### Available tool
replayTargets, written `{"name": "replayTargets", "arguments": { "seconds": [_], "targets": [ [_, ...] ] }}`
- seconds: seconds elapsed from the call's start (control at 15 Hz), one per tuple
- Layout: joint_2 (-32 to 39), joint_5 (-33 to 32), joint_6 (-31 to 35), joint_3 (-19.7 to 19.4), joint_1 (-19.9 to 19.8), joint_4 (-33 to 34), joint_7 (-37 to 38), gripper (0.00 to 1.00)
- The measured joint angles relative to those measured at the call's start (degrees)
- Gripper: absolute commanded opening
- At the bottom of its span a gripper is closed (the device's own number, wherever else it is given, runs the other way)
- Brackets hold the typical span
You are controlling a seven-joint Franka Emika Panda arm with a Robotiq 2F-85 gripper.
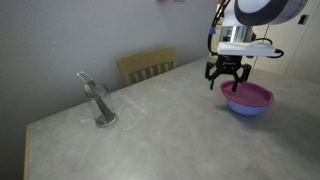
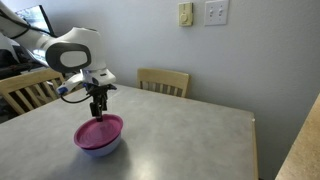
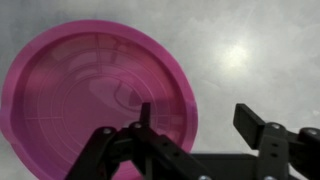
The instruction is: Take the pink plate off the blue bowl
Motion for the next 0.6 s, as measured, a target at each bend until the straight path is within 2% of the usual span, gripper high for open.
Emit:
{"name": "replayTargets", "arguments": {
  "seconds": [0.07,0.13,0.4,0.53,0.6],
  "targets": [
    [0.1,0.0,0.0,-0.1,0.0,0.0,-0.1,0.54],
    [0.2,0.0,0.0,-0.3,0.0,0.0,-0.1,0.39],
    [0.2,0.0,0.0,-0.5,0.0,0.0,-0.1,0.11],
    [0.2,0.0,0.0,-0.6,0.0,0.0,-0.2,0.00],
    [0.2,0.0,0.0,-0.6,0.0,0.0,-0.2,0.00]
  ]
}}
